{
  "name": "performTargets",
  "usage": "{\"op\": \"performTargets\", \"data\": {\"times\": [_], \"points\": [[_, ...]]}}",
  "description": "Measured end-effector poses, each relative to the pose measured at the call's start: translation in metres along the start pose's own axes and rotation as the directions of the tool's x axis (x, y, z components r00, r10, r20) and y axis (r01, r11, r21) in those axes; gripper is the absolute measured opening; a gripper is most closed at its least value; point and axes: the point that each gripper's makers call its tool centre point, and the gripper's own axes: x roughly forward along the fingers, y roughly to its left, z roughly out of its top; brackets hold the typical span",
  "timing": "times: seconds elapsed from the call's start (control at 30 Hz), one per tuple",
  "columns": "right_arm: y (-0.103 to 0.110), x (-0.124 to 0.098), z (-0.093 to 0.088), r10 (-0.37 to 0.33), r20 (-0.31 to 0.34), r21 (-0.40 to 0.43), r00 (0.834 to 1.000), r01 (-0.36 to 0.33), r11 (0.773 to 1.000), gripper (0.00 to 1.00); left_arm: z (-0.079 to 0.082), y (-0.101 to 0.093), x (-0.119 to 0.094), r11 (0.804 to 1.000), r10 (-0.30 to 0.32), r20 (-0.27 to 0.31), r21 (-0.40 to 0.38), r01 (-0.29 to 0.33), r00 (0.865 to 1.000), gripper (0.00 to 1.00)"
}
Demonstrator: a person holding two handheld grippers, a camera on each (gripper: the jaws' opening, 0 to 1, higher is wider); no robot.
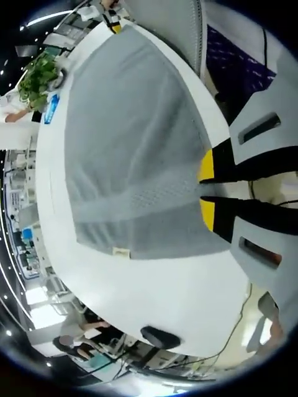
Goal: Open the folded towel by lifting each exposed corner and separating the folded layers until the towel lies flat within the target outline without major curled edges
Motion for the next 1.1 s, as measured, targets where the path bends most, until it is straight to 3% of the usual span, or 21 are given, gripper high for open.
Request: {"op": "performTargets", "data": {"times": [0.27, 0.37, 0.63, 0.83, 0.93, 0.97, 1.0, 1.03, 1.1], "points": [[-0.002, -0.002, -0.004, 0.022, 0.010, -0.005, 1.000, -0.022, 1.000, 0.24, -0.006, 0.004, -0.004, 0.999, 0.018, -0.069, 0.031, -0.016, 0.997, 0.04], [0.000, -0.003, -0.003, 0.025, 0.018, -0.013, 1.000, -0.024, 1.000, 0.24, -0.006, 0.008, -0.002, 1.000, 0.013, -0.084, 0.000, -0.013, 0.996, 0.04], [-0.005, 0.005, -0.004, -0.019, 0.028, -0.084, 0.999, 0.021, 0.996, 0.20, -0.008, 0.009, -0.001, 1.000, 0.021, -0.051, -0.011, -0.022, 0.998, 0.04], [-0.009, 0.006, -0.004, -0.020, 0.032, -0.068, 0.999, 0.022, 0.997, 0.21, -0.009, 0.012, -0.001, 0.998, 0.032, -0.005, -0.059, -0.032, 0.999, 0.05], [-0.013, -0.001, -0.003, -0.029, 0.049, -0.027, 0.998, 0.030, 0.999, 0.27, -0.008, 0.009, -0.002, 0.982, 0.002, 0.057, -0.188, 0.009, 0.998, 0.08], [-0.015, -0.008, 0.000, -0.044, 0.087, -0.023, 0.995, 0.046, 0.999, 0.26, -0.008, 0.009, -0.005, 0.970, 0.006, 0.079, -0.242, 0.013, 0.997, 0.08], [-0.017, -0.020, 0.015, -0.073, 0.193, -0.028, 0.978, 0.079, 0.996, 0.24, -0.006, 0.007, -0.010, 0.950, 0.002, 0.112, -0.311, 0.033, 0.994, 0.08], [-0.021, -0.035, 0.023, -0.095, 0.271, 0.005, 0.958, 0.098, 0.995, 0.24, 0.009, 0.001, -0.026, 0.923, 0.012, 0.221, -0.377, 0.074, 0.975, 0.09], [-0.022, -0.054, 0.033, -0.117, 0.360, 0.043, 0.926, 0.109, 0.993, 0.34, 0.034, -0.005, -0.054, 0.898, 0.059, 0.386, -0.423, 0.119, 0.921, 0.17]]}}
